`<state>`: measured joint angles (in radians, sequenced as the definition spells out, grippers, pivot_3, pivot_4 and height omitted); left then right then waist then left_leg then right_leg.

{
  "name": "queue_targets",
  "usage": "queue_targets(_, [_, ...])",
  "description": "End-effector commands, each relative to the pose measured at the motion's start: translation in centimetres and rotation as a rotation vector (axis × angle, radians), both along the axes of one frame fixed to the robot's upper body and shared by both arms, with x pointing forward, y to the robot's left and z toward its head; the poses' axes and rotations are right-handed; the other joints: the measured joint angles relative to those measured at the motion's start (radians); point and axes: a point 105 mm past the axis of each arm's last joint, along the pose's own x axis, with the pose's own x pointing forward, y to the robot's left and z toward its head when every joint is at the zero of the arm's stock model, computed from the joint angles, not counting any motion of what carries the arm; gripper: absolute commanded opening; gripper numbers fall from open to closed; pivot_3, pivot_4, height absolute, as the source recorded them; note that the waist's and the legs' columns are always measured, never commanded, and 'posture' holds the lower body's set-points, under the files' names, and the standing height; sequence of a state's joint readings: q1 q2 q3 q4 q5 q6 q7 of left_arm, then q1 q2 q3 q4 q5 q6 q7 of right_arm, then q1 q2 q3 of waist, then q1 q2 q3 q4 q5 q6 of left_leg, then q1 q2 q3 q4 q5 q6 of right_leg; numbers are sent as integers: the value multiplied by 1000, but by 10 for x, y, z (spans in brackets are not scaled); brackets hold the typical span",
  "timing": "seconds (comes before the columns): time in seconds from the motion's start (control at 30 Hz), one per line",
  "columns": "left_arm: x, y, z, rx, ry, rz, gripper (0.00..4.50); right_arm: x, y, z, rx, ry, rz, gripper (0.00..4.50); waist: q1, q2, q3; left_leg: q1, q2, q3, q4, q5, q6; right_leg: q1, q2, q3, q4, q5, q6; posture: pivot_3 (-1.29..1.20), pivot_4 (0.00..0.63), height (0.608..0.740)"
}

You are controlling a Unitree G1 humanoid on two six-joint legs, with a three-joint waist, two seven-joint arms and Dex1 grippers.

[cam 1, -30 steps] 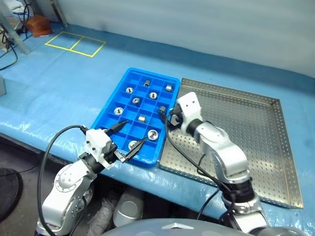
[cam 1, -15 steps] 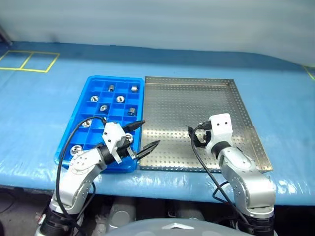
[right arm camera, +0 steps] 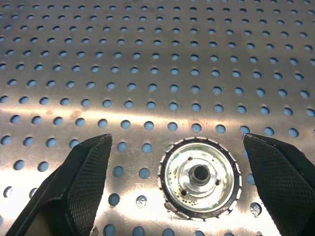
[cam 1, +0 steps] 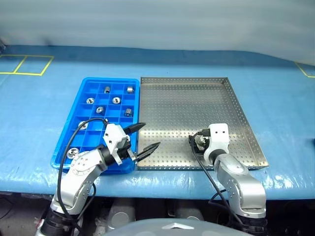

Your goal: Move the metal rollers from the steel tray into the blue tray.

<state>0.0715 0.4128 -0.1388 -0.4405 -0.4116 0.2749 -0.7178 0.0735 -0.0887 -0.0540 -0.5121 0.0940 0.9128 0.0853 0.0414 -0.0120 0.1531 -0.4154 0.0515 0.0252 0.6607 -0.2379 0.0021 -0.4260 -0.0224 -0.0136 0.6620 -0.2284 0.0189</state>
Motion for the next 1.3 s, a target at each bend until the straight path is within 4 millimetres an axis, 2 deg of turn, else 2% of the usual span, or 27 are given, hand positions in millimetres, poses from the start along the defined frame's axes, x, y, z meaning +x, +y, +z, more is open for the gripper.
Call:
queue_targets(0.03, [-4, -1, 13, -24, -52, 3, 4500, 1, 0, 3, 7, -27, 3, 4107, 2, 0, 0, 0, 0, 0, 0, 0, 0, 0, 0, 0, 0, 0, 0, 176, 150, 740])
queue_targets(0.1, [-4, 0, 14, -24, -53, 11, 4500, 2, 4, 3, 8, -30, 23, 3607, 2, 0, 0, 0, 0, 0, 0, 0, 0, 0, 0, 0, 0, 0, 0, 190, 150, 740])
queue_targets(0.23, [-4, 2, 14, -23, -56, 28, 4500, 3, 14, 13, 2, -61, 72, 2228, 3, 0, 0, 0, 0, 0, 0, 0, 0, 0, 0, 0, 0, 0, 0, 211, 150, 740])
queue_targets(0.3, [-4, 3, 15, -23, -58, 34, 4500, 3, 18, 18, -4, -74, 93, 1708, 5, 0, 0, 0, 0, 0, 0, 0, 0, 0, 0, 0, 0, 0, 0, 222, 150, 740])
queue_targets(0.47, [-5, 7, 17, -29, -68, 69, 4500, 6, 36, 47, -42, -143, 206, 1724, 9, 0, 0, 0, 0, 0, 0, 0, 0, -1, 0, 1, 0, 0, 0, 252, 150, 740])
queue_targets(0.63, [-7, 14, 19, -35, -79, 125, 4500, 22, 57, 76, -51, -234, 298, 1724, 24, 0, 1, 0, 0, -1, 0, 0, 0, -1, 0, 0, 0, 0, 0, 316, 150, 740])
queue_targets(0.77, [-7, 26, 21, -32, -104, 227, 4500, 39, 84, 93, -42, -292, 407, 1724, 50, -1, 1, 0, 0, -1, -2, 0, 0, -1, 1, 0, 0, 0, 0, 395, 150, 740])
queue_targets(1.03, [-19, 59, 26, 14, -167, 472, 4500, 52, 138, 107, -10, -353, 626, 1724, 120, -1, 1, -1, 0, -1, -5, 0, 0, -2, 0, -1, -2, 1, 3, 558, 150, 740])
queue_targets(1.3, [-35, 83, 23, 28, -166, 644, 4500, 45, 175, 101, 27, -347, 796, 1724, 256, -1, 1, -2, 0, 1, -7, 0, 0, -3, 0, -6, -3, -1, 0, 664, 150, 740])
